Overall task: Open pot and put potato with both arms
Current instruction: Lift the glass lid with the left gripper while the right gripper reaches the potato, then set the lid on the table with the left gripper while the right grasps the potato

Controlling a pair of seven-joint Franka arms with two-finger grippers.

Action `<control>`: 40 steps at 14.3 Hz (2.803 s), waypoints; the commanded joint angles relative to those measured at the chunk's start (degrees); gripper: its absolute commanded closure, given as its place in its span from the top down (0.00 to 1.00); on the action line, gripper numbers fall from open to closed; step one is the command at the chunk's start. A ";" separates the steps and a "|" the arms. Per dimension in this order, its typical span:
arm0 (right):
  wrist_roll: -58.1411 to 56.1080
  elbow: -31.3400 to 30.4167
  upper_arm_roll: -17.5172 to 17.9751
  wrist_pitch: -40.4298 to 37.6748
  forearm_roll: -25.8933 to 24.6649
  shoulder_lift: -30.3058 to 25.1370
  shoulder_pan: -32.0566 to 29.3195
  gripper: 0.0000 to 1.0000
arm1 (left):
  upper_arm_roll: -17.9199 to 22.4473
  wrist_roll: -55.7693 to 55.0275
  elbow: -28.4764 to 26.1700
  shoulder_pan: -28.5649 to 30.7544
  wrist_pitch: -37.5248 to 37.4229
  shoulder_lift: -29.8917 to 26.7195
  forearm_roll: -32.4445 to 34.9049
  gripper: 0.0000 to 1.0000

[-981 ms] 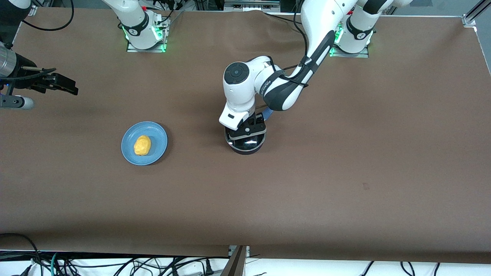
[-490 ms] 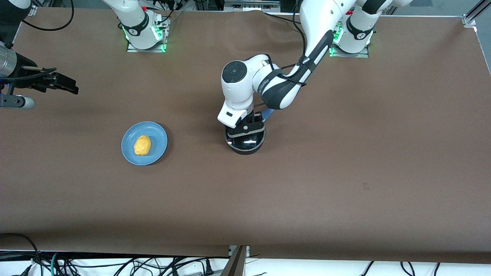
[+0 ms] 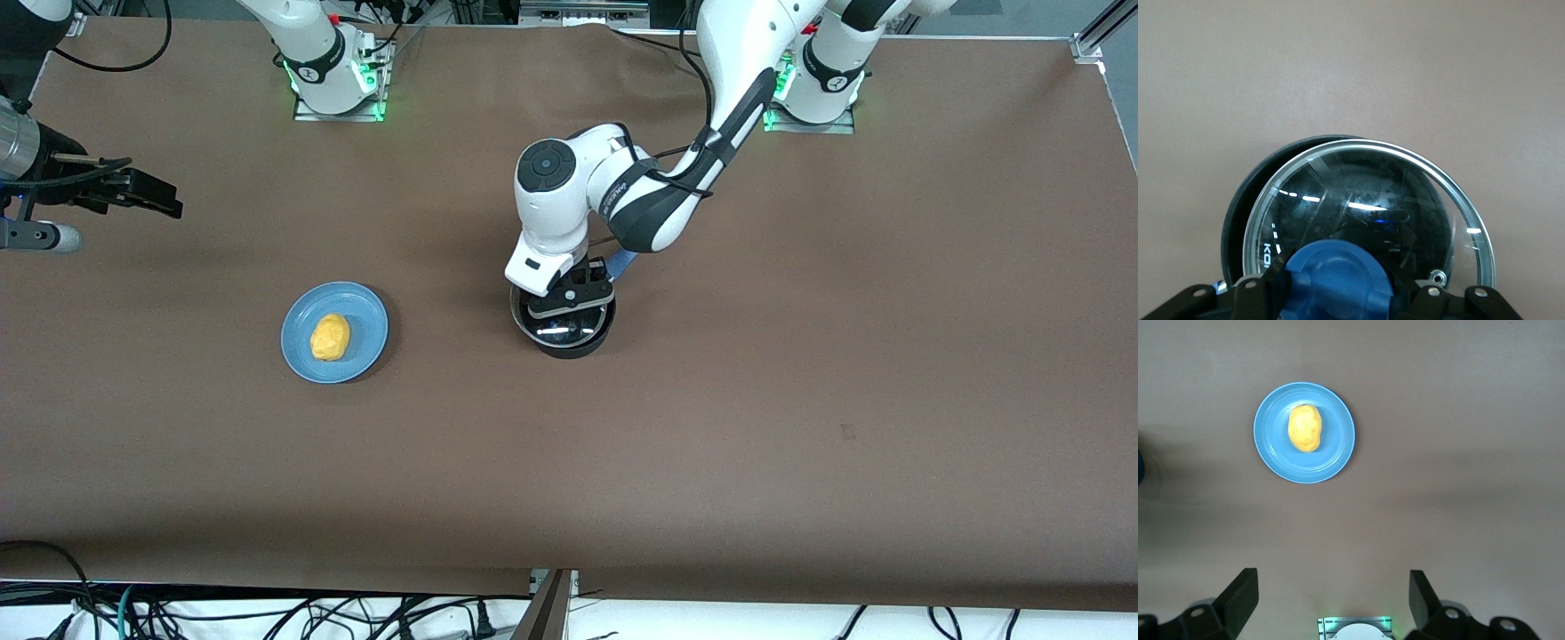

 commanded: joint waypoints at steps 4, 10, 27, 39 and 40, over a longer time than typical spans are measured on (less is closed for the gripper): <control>0.37 -1.53 0.88 6.70 0.10 7.25 1.58 1.00 | -0.23 14.64 -1.13 6.33 -6.41 -7.50 -5.50 0.57; 3.45 -13.74 1.14 30.25 0.19 14.89 4.23 1.00 | 3.27 46.26 -9.55 20.39 -6.32 -12.42 -5.50 0.58; 3.71 -19.65 2.28 51.12 0.98 27.73 5.20 0.97 | 14.45 79.45 -32.52 30.25 21.65 -13.12 -10.95 1.00; 15.28 0.46 5.79 18.27 8.69 23.70 7.92 0.42 | 14.10 64.43 -5.72 29.64 -29.40 -26.83 -17.63 1.00; 19.49 1.44 5.97 17.72 10.46 23.61 8.88 0.42 | 14.10 64.42 -3.44 29.99 -33.18 -27.19 -17.63 1.00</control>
